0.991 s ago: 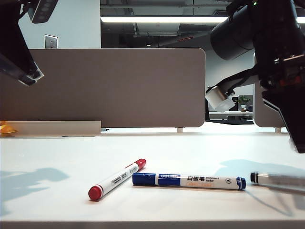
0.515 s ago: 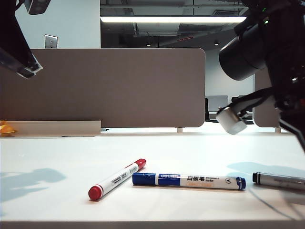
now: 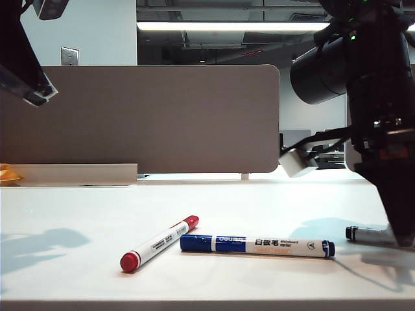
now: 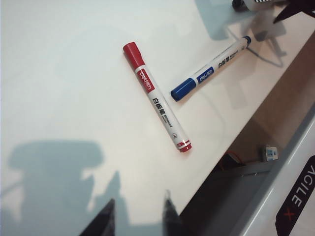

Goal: Pick up the markers one by one and line them up horizontally in a straight line on the table.

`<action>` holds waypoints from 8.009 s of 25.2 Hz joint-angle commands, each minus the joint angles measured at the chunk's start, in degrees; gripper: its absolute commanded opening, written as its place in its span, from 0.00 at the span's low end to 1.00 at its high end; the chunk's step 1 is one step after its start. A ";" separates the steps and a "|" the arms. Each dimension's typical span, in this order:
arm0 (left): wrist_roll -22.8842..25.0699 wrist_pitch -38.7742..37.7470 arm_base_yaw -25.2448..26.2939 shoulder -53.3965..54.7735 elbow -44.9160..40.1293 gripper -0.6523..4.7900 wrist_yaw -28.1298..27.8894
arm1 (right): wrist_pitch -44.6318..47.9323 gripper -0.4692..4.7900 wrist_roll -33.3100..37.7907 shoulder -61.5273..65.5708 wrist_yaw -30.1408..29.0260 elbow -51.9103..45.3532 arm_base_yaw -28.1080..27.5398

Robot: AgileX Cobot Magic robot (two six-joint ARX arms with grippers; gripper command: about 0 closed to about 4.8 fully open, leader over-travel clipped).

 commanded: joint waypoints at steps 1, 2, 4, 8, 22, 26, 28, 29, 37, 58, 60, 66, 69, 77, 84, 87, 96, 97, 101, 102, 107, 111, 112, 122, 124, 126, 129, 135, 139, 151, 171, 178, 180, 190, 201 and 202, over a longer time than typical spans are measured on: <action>0.24 0.17 -0.02 -0.15 0.17 0.35 0.35 | 0.20 0.45 0.07 -0.09 3.23 0.17 0.11; 0.24 0.20 -0.02 -0.15 0.17 0.35 0.35 | 0.48 0.45 0.33 -0.09 3.61 0.17 0.11; 0.24 0.22 -0.02 -0.15 0.17 0.35 0.37 | 2.08 0.45 0.92 -0.09 4.48 0.20 0.11; 0.24 0.20 -0.02 -0.15 0.17 0.35 0.37 | 6.23 0.45 1.66 -0.13 11.30 1.18 0.09; 0.22 -0.31 -0.02 -0.15 0.17 0.35 0.39 | 14.67 0.50 1.49 0.04 13.29 5.64 -9.05; 0.24 -0.24 -0.02 -0.15 0.17 0.35 0.42 | 14.14 0.59 1.49 0.04 9.99 5.64 -13.68; 0.26 -0.20 -0.02 -0.15 0.15 0.35 0.42 | 14.08 0.60 1.51 0.04 7.89 5.64 -16.41; 0.31 -0.13 -0.02 -0.15 0.15 0.35 0.42 | 14.05 0.60 1.51 0.04 6.88 5.64 -17.05; 1.11 -0.68 -0.02 -0.15 0.15 0.35 0.42 | 17.62 0.60 -0.04 0.74 2.10 5.70 -20.61; 1.55 0.11 -0.02 -0.13 0.13 0.35 0.31 | 8.17 0.37 4.61 6.36 -2.14 6.03 -22.86; 1.55 0.24 -0.02 -0.13 0.13 0.35 0.42 | 7.19 0.37 4.59 6.03 -2.29 5.99 -22.03; 1.53 0.24 -0.02 -0.13 0.15 0.35 0.44 | 6.23 0.37 4.57 5.03 -2.01 6.01 -17.86; 1.51 0.15 -0.02 -0.20 0.15 0.35 0.46 | 5.18 0.37 4.79 5.03 -2.05 6.01 -15.28; 1.51 0.15 -0.02 -0.22 0.15 0.35 1.70 | 3.56 0.37 4.79 5.01 -2.05 5.99 -10.84; 1.53 0.17 -0.02 -0.22 0.13 0.35 1.70 | 1.51 0.39 4.72 5.03 -2.12 5.97 -7.52; 1.53 0.15 -0.02 -0.22 0.15 0.35 1.70 | 0.50 0.39 4.63 5.03 -2.08 5.92 -6.64; 1.51 0.11 -0.02 -0.22 0.15 0.35 1.73 | -1.14 0.39 4.52 5.03 -2.14 4.68 -3.48; 1.51 0.13 -0.02 -0.22 0.15 0.35 1.75 | -1.09 0.39 4.52 5.03 -2.10 4.42 -2.21; 1.51 0.15 -0.02 -0.37 0.15 0.35 1.75 | -0.94 0.39 4.50 5.03 -2.10 4.11 0.96; 1.51 0.15 -0.02 -0.48 0.15 0.35 1.73 | -0.94 0.39 4.50 5.03 -2.08 4.11 1.57; 1.51 -0.07 -0.02 -1.33 0.15 0.35 1.73 | -0.98 0.39 4.55 5.03 -2.08 3.80 2.47; 1.51 -0.37 -0.02 -1.60 0.15 0.35 1.73 | -0.57 0.39 4.52 5.03 -1.90 3.76 2.47; 1.51 -0.37 -0.02 -1.60 0.15 0.35 1.70 | -0.48 0.39 4.52 5.03 -1.97 3.76 2.47; 1.51 -0.42 -0.02 -1.60 0.15 0.35 1.70 | -0.79 0.53 4.74 5.03 -2.08 3.78 2.60; 1.51 -0.39 -0.02 -1.60 0.15 0.35 1.70 | -0.79 0.53 4.74 5.01 -2.08 3.89 2.62; 1.51 -0.39 -0.02 -1.60 0.15 0.35 1.73 | -0.66 0.53 4.74 4.98 -1.88 4.02 2.69; 1.51 -0.37 -0.02 -1.60 0.15 0.35 1.73 | -0.63 0.54 4.72 4.85 -1.27 5.46 3.08; 1.51 -0.37 -0.02 -1.60 0.13 0.35 1.70 | -1.44 0.58 4.81 3.61 -0.57 9.64 4.79; 1.49 -0.44 -0.02 -1.60 0.13 0.35 1.73 | -1.31 0.58 4.79 1.27 -0.37 13.94 6.91; 1.46 -1.53 -0.02 -2.51 0.13 0.35 2.05 | 3.78 0.35 9.09 2.97 8.48 14.08 4.15; -0.57 0.44 -0.02 0.24 -1.88 0.34 2.40 | 6.36 0.43 12.50 3.96 0.90 21.40 14.10; -1.51 4.39 -5.84 10.25 -1.90 0.34 0.04 | -0.37 0.43 14.03 -0.28 0.79 36.17 14.78; -1.46 5.31 -7.80 12.94 -1.90 0.34 -2.12 | -1.25 0.43 15.21 -2.38 0.90 37.27 14.75; -5.25 10.21 -10.97 21.46 0.35 0.35 -3.41 | -3.96 0.43 18.51 -17.51 1.33 38.21 14.73; -12.04 15.17 -12.96 26.51 1.97 0.42 -1.11 | -11.30 0.16 20.17 -19.45 2.78 38.18 14.80; -12.04 15.58 -13.68 27.02 1.97 0.42 -1.22 | -12.04 0.16 20.17 -19.69 2.82 38.21 14.80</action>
